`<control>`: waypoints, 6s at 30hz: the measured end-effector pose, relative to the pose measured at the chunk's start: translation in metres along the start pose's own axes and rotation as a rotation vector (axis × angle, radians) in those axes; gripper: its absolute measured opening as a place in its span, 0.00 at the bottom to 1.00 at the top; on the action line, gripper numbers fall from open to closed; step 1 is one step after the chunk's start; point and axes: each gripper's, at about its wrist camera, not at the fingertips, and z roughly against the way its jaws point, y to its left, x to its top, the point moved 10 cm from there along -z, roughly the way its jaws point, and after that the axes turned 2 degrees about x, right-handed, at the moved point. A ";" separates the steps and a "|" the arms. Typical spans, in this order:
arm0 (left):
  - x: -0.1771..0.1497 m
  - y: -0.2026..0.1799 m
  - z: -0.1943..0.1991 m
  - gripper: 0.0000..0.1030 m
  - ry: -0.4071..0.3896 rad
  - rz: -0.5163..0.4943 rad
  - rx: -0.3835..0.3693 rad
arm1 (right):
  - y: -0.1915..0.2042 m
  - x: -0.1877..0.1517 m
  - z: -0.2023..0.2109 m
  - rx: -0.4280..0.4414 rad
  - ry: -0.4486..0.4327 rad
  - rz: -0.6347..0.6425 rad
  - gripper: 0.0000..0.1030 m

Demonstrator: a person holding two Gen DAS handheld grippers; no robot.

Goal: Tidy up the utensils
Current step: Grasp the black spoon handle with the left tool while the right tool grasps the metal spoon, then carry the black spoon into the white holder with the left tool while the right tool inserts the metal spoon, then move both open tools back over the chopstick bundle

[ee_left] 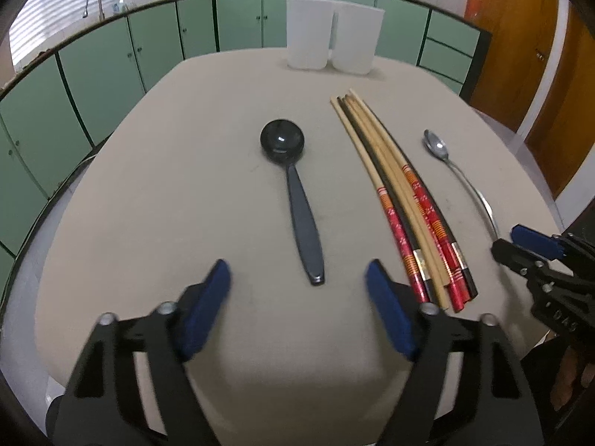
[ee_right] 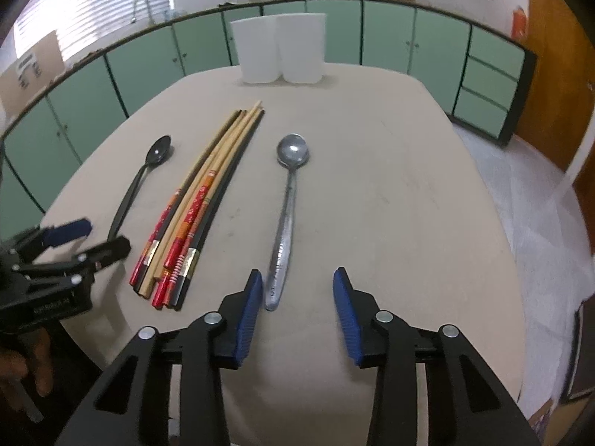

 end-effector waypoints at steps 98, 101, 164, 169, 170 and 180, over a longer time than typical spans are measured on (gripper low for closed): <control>0.172 0.043 -0.121 0.12 0.250 0.150 -0.073 | -0.005 0.196 0.046 0.162 0.026 0.052 0.09; 0.189 0.042 -0.098 0.12 0.186 0.144 -0.081 | -0.005 0.197 0.046 0.158 0.023 0.053 0.09; 0.341 0.038 -0.007 0.67 -0.154 0.062 -0.120 | -0.033 0.300 0.011 0.065 -0.085 -0.019 0.12; 0.263 0.064 0.033 0.74 -0.202 0.061 -0.087 | -0.008 0.215 0.053 0.042 -0.165 0.011 0.15; 0.244 0.068 0.039 0.78 -0.212 0.068 -0.078 | -0.004 0.192 0.059 0.029 -0.179 0.018 0.17; 0.070 0.067 0.051 0.82 -0.169 0.070 -0.084 | 0.048 0.019 0.037 0.044 -0.107 0.015 0.23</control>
